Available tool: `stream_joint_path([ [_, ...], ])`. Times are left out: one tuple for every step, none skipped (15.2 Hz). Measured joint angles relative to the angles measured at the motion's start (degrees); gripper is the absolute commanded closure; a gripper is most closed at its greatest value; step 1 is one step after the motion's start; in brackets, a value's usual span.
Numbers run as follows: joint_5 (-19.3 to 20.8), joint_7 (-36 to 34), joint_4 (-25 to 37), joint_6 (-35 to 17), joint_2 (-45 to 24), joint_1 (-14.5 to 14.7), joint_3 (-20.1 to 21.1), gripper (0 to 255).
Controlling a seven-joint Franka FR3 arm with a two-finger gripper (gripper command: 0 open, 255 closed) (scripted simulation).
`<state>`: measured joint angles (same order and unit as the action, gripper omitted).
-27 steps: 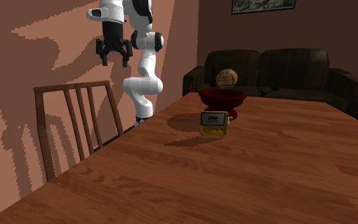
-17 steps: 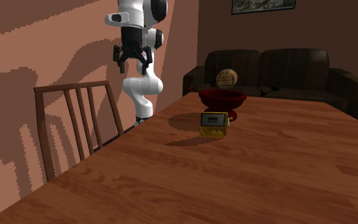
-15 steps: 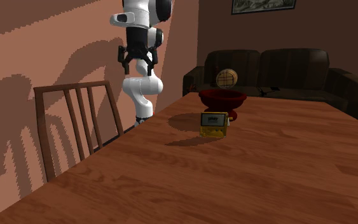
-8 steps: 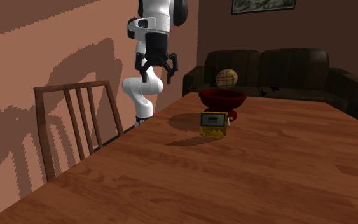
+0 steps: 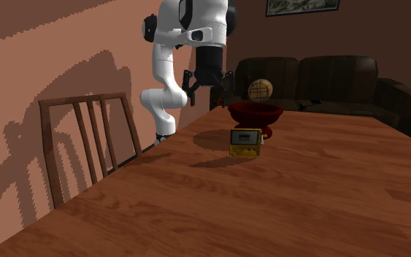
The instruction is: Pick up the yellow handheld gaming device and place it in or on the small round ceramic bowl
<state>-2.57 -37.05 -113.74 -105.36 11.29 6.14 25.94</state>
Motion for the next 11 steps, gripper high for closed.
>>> stream_joint_path([
  [0.8,-1.6,1.7,-0.4,-2.2,0.3,1.0,0],
  [1.5,-3.1,2.9,-0.7,-3.8,0.6,1.9,0],
  [2.2,-4.4,4.4,-0.9,-5.6,0.9,2.6,0],
  [3.5,-5.8,6.5,-1.1,-8.2,1.3,3.4,0],
  [4.5,-7.2,8.3,-1.2,-10.3,1.7,4.0,0],
  [6.0,-8.7,10.9,-1.1,-13.2,2.3,4.7,0],
  [6.9,-9.9,12.2,-1.2,-14.9,2.8,5.1,0],
  [8.3,-11.5,14.2,-1.4,-17.4,3.6,5.6,0],
  [9.6,-12.8,16.9,-0.8,-19.9,4.5,6.0,0],
  [10.9,-14.2,19.3,-0.3,-22.2,5.6,6.3,0],
  [12.1,-15.7,21.2,-0.1,-24.3,6.7,6.6,0],
])
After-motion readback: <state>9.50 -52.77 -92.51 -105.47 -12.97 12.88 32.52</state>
